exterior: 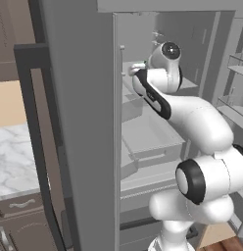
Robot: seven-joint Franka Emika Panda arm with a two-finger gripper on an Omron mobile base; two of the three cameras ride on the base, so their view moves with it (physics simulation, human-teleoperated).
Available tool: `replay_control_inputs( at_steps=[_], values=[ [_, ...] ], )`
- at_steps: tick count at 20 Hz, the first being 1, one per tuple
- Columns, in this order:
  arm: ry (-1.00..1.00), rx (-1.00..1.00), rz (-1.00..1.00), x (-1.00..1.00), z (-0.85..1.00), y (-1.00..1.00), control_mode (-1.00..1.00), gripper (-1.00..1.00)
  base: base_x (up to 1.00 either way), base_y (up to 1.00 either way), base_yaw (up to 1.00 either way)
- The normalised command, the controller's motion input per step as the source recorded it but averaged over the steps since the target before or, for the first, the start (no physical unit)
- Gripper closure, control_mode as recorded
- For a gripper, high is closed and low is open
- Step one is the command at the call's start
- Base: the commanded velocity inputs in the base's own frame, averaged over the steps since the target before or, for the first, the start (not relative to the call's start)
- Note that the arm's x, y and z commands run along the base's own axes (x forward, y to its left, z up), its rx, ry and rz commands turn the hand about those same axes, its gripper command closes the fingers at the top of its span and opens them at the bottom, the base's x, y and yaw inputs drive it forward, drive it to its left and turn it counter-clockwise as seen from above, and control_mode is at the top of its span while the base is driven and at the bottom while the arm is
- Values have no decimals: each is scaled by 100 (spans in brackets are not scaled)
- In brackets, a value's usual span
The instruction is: Take a sugar cube from the saucer and place it inside the coffee. Then, grab milk from the fridge and place it next to the coffee on the counter to sweeten the coffee.
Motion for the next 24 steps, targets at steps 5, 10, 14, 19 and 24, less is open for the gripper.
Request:
replay_control_inputs(
  at_steps=[5,10,14,19,24],
  values=[
    [0,0,5,11,0,0,-100,-100,0,0,0],
    [-2,0,4,0,-8,1,-100,100,0,0,0],
    [-1,0,0,0,-4,0,-100,100,0,0,0],
    [-3,0,0,-27,0,0,-100,100,0,0,0],
    [-27,0,0,-97,39,0,-100,100,0,0,0]
  ],
)
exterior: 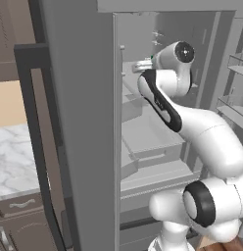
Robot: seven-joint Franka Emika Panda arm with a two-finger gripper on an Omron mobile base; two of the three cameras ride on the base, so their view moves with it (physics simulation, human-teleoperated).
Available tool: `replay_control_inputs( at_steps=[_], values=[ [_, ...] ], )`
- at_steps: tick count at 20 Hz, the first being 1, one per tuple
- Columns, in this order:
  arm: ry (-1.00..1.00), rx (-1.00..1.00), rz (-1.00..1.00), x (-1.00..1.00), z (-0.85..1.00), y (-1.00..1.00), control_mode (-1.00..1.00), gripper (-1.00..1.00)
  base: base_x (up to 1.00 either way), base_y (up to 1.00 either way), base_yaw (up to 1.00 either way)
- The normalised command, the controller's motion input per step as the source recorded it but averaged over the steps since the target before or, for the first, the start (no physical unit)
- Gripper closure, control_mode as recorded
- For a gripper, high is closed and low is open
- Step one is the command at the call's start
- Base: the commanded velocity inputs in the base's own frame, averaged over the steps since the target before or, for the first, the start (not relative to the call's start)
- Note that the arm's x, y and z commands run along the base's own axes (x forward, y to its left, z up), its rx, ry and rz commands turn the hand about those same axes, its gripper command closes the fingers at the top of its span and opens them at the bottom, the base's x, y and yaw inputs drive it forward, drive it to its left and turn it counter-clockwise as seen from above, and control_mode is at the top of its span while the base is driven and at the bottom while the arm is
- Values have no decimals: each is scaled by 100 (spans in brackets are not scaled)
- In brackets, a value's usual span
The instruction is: Take a sugar cube from the saucer and place it inside the coffee. Then, grab milk from the fridge and place it next to the coffee on the counter to sweeten the coffee.
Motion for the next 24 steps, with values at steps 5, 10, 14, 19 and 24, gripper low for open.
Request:
replay_control_inputs(
  at_steps=[5,10,14,19,24],
  values=[
    [-12,6,0,-100,28,-1,-100,100,0,0,0],
    [1,10,1,-100,28,-6,-100,100,0,0,0],
    [14,5,0,-100,7,0,-100,100,0,0,0],
    [18,1,0,-100,-12,0,-100,100,0,0,0],
    [0,0,0,0,0,0,100,100,-100,-25,10]
  ],
)
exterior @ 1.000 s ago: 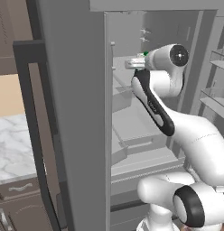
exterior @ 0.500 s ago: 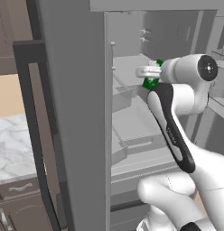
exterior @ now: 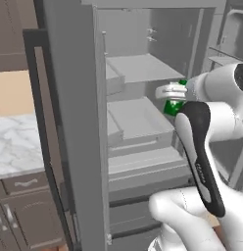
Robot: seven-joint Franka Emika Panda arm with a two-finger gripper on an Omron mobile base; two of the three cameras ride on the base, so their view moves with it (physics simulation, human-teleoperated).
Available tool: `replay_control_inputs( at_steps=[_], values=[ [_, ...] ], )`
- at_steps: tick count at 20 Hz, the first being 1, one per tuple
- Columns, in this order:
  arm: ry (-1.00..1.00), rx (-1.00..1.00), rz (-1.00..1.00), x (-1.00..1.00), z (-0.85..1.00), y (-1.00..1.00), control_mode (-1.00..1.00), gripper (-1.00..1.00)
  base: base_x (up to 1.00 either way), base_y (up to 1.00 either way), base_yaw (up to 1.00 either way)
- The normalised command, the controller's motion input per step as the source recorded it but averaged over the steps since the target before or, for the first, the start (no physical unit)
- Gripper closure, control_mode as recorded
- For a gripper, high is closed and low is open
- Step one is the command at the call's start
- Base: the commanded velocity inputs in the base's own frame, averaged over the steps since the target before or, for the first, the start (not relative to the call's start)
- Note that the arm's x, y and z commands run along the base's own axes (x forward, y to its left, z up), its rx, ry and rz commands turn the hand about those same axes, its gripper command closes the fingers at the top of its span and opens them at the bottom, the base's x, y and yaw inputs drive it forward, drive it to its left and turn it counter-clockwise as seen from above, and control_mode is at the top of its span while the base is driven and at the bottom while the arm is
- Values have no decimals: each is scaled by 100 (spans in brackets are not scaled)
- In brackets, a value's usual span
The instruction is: Take a sugar cube from the saucer and place it inside the coffee. Then, grab milk from the fridge and place it next to the coffee on the counter to sweeten the coffee.
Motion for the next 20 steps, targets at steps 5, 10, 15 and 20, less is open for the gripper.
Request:
replay_control_inputs(
  at_steps=[5,10,15,20],
  values=[
    [0,0,0,0,0,0,100,100,-100,-35,46],
    [0,0,0,0,0,0,100,100,-70,-10,95],
    [0,0,0,0,0,0,100,100,-24,0,100],
    [0,0,0,0,0,0,100,100,-7,0,100]
  ],
)
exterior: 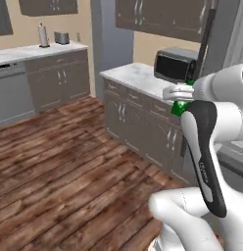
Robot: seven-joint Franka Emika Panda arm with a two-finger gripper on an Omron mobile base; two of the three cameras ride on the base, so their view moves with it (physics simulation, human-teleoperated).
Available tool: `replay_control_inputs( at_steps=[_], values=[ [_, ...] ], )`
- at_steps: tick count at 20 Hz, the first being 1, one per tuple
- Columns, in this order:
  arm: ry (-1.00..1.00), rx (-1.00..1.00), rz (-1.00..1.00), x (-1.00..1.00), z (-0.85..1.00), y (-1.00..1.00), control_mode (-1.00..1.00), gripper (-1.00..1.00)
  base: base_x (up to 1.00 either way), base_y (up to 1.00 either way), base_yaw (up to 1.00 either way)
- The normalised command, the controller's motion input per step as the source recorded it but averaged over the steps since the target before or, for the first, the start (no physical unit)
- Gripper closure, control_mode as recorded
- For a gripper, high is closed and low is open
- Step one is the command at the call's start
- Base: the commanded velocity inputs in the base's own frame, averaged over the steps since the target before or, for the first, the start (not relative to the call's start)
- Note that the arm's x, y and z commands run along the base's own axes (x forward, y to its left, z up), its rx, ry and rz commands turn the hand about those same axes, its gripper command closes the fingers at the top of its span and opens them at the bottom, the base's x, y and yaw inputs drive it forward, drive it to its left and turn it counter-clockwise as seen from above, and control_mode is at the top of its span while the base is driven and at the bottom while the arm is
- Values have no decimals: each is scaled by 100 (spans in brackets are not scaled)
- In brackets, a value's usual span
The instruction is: Take a sugar cube from the saucer and place it inside the coffee. Then, grab milk from the fridge and place it next to the coffee on the counter to sweeten the coffee.
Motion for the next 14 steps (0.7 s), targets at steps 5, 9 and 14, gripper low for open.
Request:
replay_control_inputs(
  at_steps=[5,9,14],
  values=[
    [0,0,0,0,0,0,100,100,-2,0,100],
    [0,0,0,0,0,0,100,100,23,15,88],
    [0,0,0,0,0,0,100,100,94,58,51]
  ],
)
